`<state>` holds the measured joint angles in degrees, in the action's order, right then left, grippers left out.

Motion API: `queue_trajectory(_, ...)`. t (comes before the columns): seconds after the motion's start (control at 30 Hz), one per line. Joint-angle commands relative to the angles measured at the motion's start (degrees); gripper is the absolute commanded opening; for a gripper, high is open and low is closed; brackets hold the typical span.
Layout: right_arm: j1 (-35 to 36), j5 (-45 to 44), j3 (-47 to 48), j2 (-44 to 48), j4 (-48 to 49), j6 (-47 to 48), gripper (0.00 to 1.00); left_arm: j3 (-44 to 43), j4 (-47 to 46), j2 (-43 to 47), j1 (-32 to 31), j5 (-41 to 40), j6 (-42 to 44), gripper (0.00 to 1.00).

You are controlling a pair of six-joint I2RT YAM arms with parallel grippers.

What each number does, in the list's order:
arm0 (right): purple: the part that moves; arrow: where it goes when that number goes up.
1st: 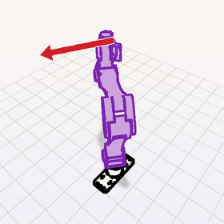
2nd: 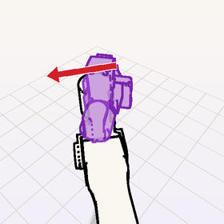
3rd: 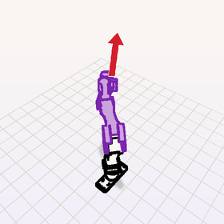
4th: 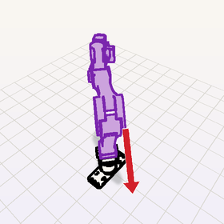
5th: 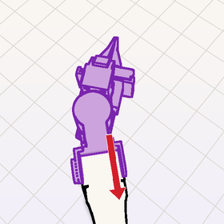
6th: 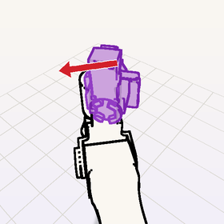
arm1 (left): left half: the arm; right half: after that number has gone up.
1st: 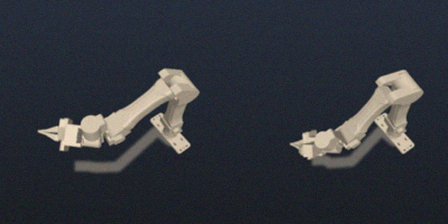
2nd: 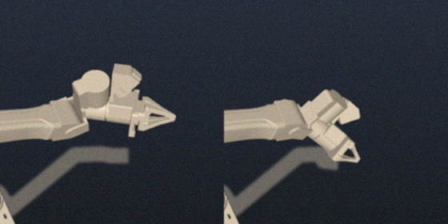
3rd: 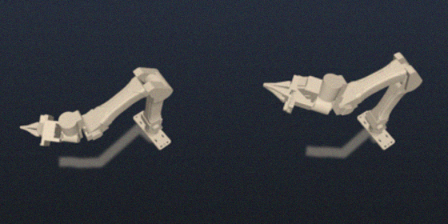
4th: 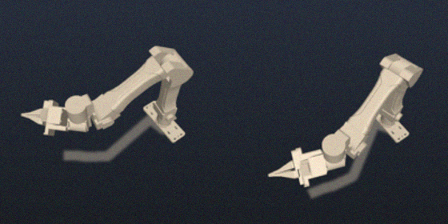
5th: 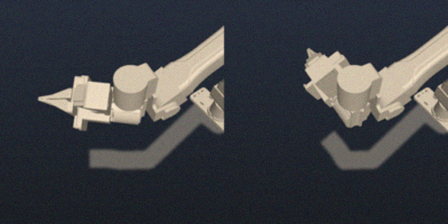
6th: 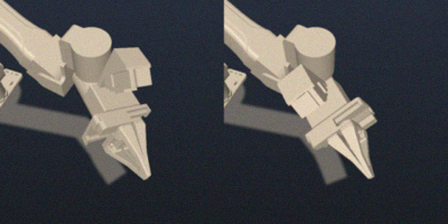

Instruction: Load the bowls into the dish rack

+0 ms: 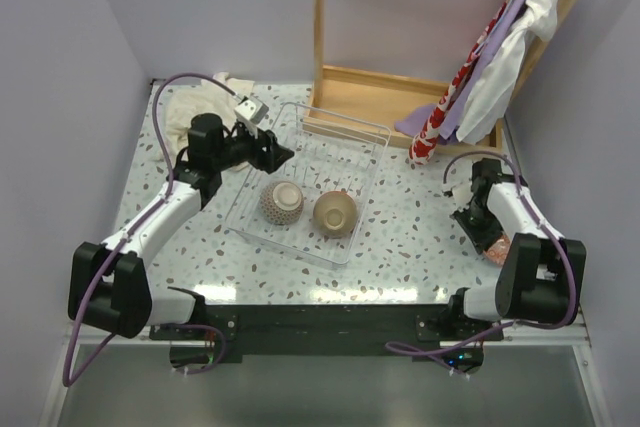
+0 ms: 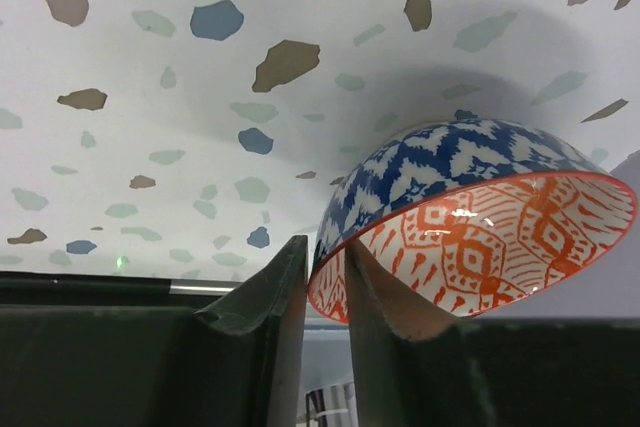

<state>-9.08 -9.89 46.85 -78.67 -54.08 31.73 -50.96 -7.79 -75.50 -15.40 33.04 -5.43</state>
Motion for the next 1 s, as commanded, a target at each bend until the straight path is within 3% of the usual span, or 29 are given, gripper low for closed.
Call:
queue_trajectory(0.0,-0.23,-0.05,-0.36,1.94,-1.18,3.43,0.16,1.39,-3.72,1.94,0.19,1.15,-0.98,0.69)
queue_trajectory(0.07,-0.23,0.92,0.17,3.17,-3.12,3.61,0.08,1.48,-3.72,2.46,0.19,1.5,-0.98,0.69)
queue_trajectory(0.1,-0.15,1.36,0.43,3.96,-4.87,3.69,0.0,1.56,-3.72,2.55,0.28,1.59,-0.9,0.69)
queue_trajectory(0.2,-0.23,3.03,1.66,6.95,-8.3,4.04,0.0,2.0,-3.9,3.17,0.46,1.59,-0.9,0.69)
queue_trajectory(0.5,2.13,19.37,8.43,13.1,-19.81,10.62,0.0,3.76,-4.42,4.23,0.72,2.21,-1.07,0.69)
queue_trajectory(0.6,5.03,24.55,11.85,14.42,-23.5,11.95,0.0,4.29,-4.69,4.4,0.72,2.73,-0.9,0.69)
queue_trajectory(0.77,17.33,34.11,19.93,14.08,-27.3,9.85,0.0,4.73,-3.99,4.58,0.72,3.17,-0.28,0.69)
queue_trajectory(0.97,26.65,45.56,29.87,8.28,-25.73,5.63,0.0,2.18,1.28,3.44,0.72,2.56,4.71,0.67)
